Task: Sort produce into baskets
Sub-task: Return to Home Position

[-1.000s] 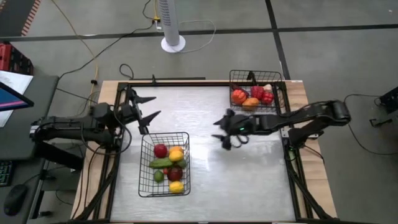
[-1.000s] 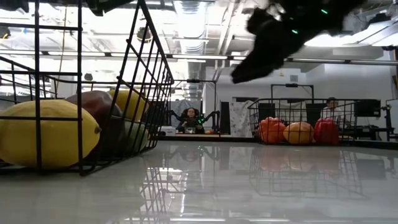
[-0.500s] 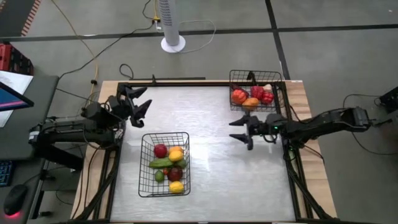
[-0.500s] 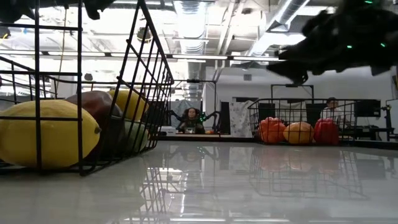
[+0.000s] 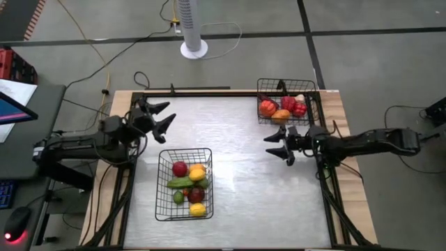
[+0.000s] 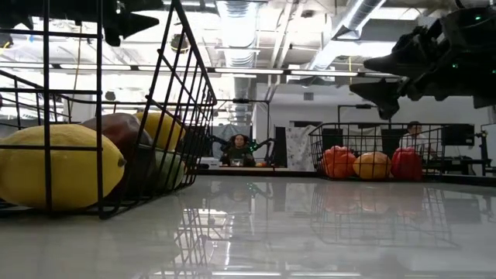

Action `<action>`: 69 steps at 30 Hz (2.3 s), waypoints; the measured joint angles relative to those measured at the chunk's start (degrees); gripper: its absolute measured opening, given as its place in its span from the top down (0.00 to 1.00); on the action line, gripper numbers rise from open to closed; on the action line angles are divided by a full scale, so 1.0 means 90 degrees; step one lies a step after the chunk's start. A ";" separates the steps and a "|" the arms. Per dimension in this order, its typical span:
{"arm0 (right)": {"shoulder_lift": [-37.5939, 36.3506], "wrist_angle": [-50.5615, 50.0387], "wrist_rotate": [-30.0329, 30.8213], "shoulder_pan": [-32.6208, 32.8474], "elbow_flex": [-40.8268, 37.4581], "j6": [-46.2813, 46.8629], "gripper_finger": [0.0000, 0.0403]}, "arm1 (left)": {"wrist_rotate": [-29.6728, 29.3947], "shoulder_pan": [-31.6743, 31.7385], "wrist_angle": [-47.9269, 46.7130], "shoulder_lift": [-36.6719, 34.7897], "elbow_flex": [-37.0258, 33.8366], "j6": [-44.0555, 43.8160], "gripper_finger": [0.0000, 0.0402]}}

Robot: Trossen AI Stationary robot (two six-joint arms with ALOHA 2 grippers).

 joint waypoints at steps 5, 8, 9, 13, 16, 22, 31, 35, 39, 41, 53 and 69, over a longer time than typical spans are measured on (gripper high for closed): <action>-0.1259 -0.1130 -0.0231 -0.0429 0.0003 0.0014 0.28 | 0.0349 0.0000 -0.0633 -0.0523 0.0004 -0.0018 0.36; -0.2186 -0.2018 -0.0258 -0.0608 0.0007 -0.0146 0.28 | 0.0282 0.0000 -0.1306 -0.0968 0.0004 -0.0034 0.36; -0.2501 -0.2292 -0.0264 -0.0645 0.0007 -0.0249 0.28 | 0.0280 0.0002 -0.1500 -0.1118 0.0004 -0.0086 0.36; -0.3640 -0.3298 -0.0166 -0.0745 0.0007 -0.0632 0.28 | 0.0338 0.0000 -0.1995 -0.1567 0.0004 -0.0317 0.36; -0.4245 -0.3989 0.0023 -0.0843 0.0007 -0.0701 0.28 | 0.0294 0.0000 -0.2411 -0.1744 0.0004 -0.0403 0.36; -0.5154 -0.4799 0.0054 -0.1034 0.0029 -0.0724 0.28 | 0.0236 0.0000 -0.2785 -0.1810 -0.0184 -0.0397 0.36; -0.5592 -0.7065 0.0122 -0.1173 0.1196 -0.1267 0.28 | 0.0307 0.0000 -0.2258 -0.1842 -0.0899 -0.0387 0.36; -0.5593 -0.7094 0.0151 -0.1173 0.1131 -0.1270 0.28 | 0.0582 -0.0008 -0.2308 -0.2023 -0.0911 -0.0434 0.36; -0.5589 -0.6812 0.0153 -0.1173 0.0827 -0.1271 0.28 | 0.1130 -0.0010 -0.2418 -0.2325 -0.0911 -0.0450 0.36; -0.5590 -0.6562 0.0153 -0.1173 0.0692 -0.1271 0.28 | 0.1247 -0.0010 -0.2488 -0.2483 -0.0939 -0.0462 0.36; -0.5595 -0.5293 0.0297 -0.1163 -0.0092 -0.0794 0.28 | 0.1481 -0.0010 -0.2164 -0.3273 -0.2075 -0.0787 0.36; -0.5590 -0.5268 0.0358 -0.1183 -0.0097 -0.1114 0.28 | 0.0850 -0.0010 -0.1756 -0.3219 -0.2397 -0.0796 0.36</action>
